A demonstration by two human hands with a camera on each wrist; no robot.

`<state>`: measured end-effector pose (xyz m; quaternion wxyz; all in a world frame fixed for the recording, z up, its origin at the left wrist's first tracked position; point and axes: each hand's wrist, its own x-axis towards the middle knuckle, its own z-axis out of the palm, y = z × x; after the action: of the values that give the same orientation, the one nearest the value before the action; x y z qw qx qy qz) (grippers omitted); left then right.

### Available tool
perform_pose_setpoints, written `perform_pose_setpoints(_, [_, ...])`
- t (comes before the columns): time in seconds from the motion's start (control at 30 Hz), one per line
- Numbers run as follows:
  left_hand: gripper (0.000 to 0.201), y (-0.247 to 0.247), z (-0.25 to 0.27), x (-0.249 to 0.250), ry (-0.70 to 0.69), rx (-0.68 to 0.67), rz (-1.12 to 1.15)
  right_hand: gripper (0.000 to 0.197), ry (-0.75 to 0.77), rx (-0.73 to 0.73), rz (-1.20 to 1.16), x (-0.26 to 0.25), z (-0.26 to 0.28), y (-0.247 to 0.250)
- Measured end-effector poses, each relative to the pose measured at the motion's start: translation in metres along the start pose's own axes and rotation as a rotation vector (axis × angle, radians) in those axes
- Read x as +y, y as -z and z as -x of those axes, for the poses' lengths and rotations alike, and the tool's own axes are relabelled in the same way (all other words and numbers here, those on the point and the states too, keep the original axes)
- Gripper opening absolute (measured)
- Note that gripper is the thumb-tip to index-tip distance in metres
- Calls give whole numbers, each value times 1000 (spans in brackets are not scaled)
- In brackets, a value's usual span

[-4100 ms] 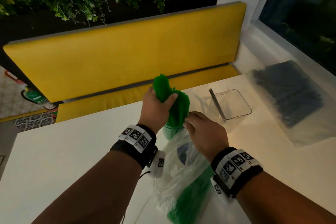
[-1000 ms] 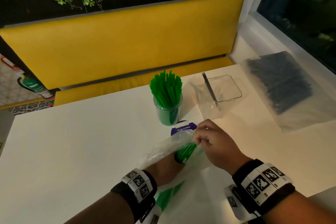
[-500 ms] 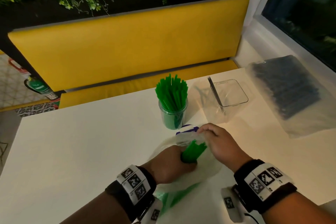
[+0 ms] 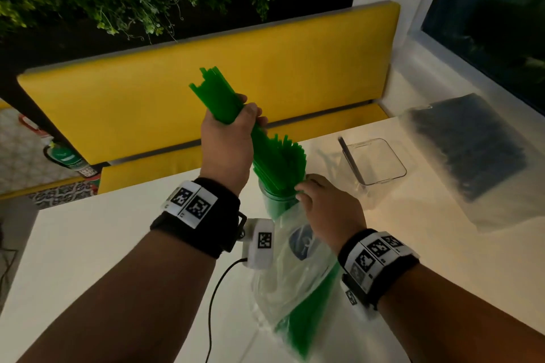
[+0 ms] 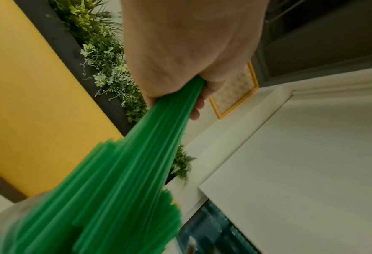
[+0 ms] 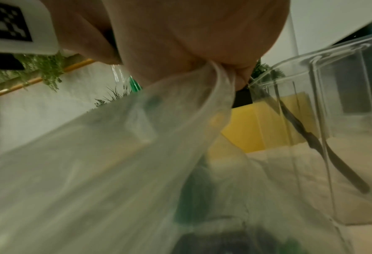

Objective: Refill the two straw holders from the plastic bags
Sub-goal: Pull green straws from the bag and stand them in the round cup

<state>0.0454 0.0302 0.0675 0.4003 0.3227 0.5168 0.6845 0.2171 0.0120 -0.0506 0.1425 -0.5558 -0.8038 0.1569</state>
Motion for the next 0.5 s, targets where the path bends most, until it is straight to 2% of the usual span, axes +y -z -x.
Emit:
perform_pose_setpoints(0.13, [10, -1, -6, -14, -29, 35, -24, 22, 1, 29, 6, 2, -3, 1])
perform_pose_setpoints(0.27, [8, -2, -5, -25, -153, -18, -233, 20, 5, 43, 4, 1, -5, 0])
perform_pose_setpoints(0.3, [12, -4, -5, -26, -165, -26, -252, 19, 4, 45, 6, 1, -5, -1])
perform_pose_setpoints(0.4, [24, -12, -6, -28, -141, -27, -172, 20, -1, 31, -7, 2, -6, -2])
perform_pose_setpoints(0.5, [18, -18, -6, -29, -114, 7, -115, 21, 3, 29, -11, 3, -6, -2])
